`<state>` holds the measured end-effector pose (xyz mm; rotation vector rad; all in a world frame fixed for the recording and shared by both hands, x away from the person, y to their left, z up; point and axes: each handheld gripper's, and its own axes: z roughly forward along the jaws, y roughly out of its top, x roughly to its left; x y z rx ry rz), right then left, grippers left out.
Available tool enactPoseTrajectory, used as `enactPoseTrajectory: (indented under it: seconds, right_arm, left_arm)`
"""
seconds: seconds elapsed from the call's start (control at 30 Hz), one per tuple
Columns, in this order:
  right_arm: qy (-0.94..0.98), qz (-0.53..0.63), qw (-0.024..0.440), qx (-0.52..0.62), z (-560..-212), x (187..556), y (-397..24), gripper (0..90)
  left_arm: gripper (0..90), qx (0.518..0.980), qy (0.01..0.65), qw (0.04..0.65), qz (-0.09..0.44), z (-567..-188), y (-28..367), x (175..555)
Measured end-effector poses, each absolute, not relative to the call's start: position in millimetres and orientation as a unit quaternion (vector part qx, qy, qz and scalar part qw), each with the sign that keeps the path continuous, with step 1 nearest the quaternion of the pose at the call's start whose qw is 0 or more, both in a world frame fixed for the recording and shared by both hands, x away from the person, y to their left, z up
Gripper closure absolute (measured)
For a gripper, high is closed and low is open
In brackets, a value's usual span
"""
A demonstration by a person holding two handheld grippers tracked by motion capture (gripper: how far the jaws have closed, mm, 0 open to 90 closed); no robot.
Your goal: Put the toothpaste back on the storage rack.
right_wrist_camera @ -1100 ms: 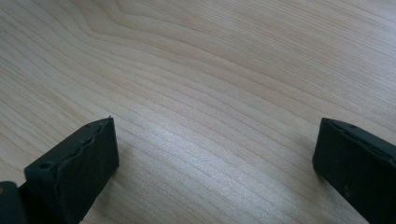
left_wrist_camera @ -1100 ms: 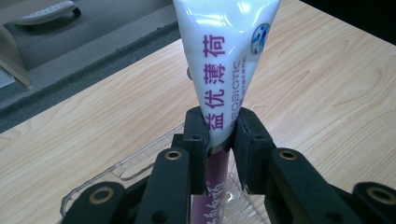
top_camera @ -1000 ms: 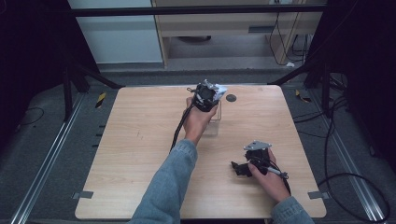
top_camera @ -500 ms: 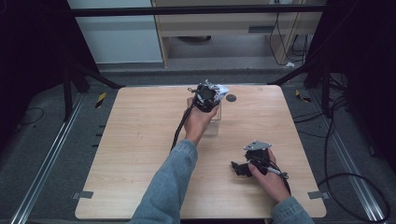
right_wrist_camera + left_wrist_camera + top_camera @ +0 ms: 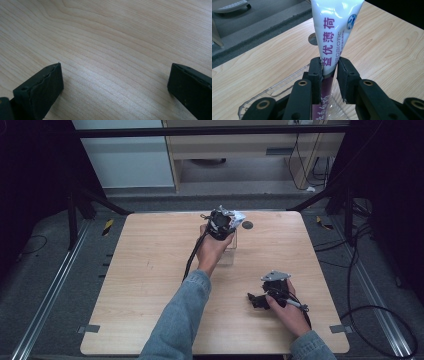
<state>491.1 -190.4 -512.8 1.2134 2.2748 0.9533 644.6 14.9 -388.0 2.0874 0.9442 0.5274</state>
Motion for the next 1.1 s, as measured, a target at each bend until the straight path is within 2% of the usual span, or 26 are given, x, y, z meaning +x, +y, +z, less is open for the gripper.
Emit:
enactPoseTrajectory:
  seconds: [0.53, 0.93, 1.03, 1.1]
  right_arm:
    - [0.812, 0.34, 0.195, 0.433, -512.8, 491.1, -190.4, 0.5]
    - [0.808, 0.343, 0.192, 0.439, -512.7, 491.4, -188.2, 0.3]
    - [0.807, 0.344, 0.193, 0.439, -513.0, 491.6, -188.0, 0.3]
    - [0.809, 0.342, 0.194, 0.438, -512.8, 491.7, -188.1, 0.3]
  left_arm:
    - [68.0, 0.812, 0.372, 0.394, 0.217, -383.2, 22.8, 636.0]
    - [61.9, 0.808, 0.363, 0.399, 0.236, -373.6, 36.0, 603.1]
    - [60.2, 0.815, 0.346, 0.386, 0.26, -370.2, 36.0, 595.1]
    - [58.9, 0.809, 0.352, 0.406, 0.238, -370.0, 37.2, 592.1]
